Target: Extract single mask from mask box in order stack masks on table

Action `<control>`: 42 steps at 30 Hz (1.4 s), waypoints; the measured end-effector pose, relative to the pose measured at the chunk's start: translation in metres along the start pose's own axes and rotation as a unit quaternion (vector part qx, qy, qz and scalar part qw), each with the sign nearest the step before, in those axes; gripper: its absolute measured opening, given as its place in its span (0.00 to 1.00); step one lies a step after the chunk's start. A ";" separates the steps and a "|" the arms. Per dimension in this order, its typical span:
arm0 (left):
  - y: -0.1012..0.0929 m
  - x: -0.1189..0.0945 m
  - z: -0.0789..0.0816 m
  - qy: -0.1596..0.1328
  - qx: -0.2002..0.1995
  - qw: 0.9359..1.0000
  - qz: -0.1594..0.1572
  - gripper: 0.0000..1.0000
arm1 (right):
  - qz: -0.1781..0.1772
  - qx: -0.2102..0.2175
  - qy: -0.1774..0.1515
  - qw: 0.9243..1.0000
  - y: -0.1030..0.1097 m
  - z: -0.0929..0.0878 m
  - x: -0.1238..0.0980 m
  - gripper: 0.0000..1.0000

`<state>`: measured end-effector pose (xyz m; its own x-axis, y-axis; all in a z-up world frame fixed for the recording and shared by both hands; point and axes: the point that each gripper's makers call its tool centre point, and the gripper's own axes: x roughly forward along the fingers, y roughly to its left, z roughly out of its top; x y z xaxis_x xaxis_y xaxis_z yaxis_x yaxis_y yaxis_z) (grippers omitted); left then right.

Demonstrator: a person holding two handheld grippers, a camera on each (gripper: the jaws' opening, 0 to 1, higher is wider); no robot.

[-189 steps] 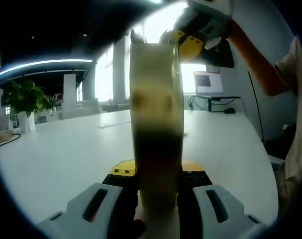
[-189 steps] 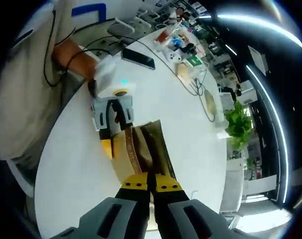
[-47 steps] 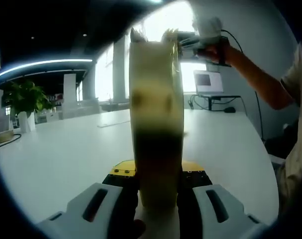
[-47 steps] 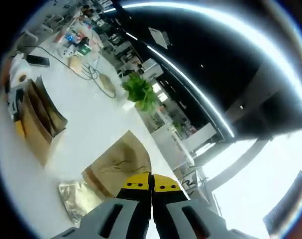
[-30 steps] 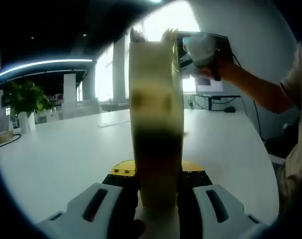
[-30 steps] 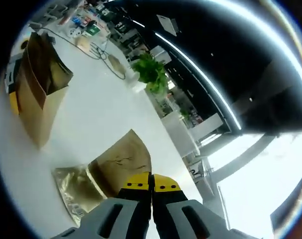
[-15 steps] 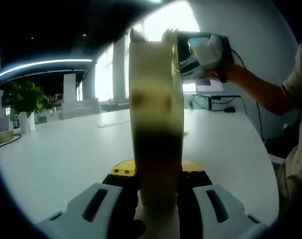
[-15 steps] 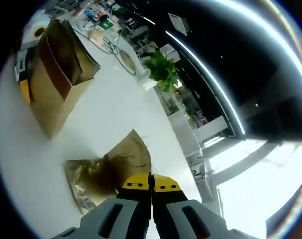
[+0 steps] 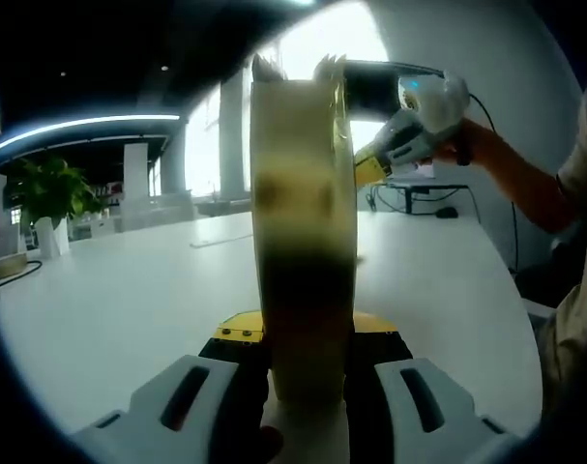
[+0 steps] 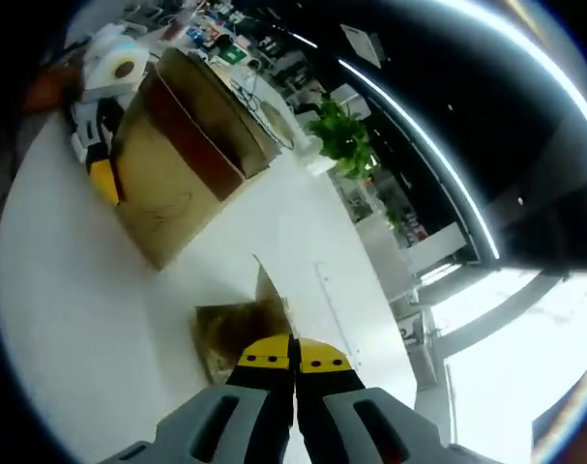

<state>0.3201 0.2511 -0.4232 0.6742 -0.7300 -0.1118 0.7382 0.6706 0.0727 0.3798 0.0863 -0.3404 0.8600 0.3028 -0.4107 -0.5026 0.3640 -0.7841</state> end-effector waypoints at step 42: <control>0.000 0.000 0.000 0.001 0.000 1.000 0.000 0.20 | 0.052 0.081 0.001 0.995 0.058 -0.050 0.045 0.00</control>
<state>0.3201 0.2511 -0.4236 0.6741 -0.7299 -0.1136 0.7383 0.6705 0.0730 0.3937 0.0768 -0.4272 0.8030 0.3449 -0.4861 -0.5960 0.4690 -0.6518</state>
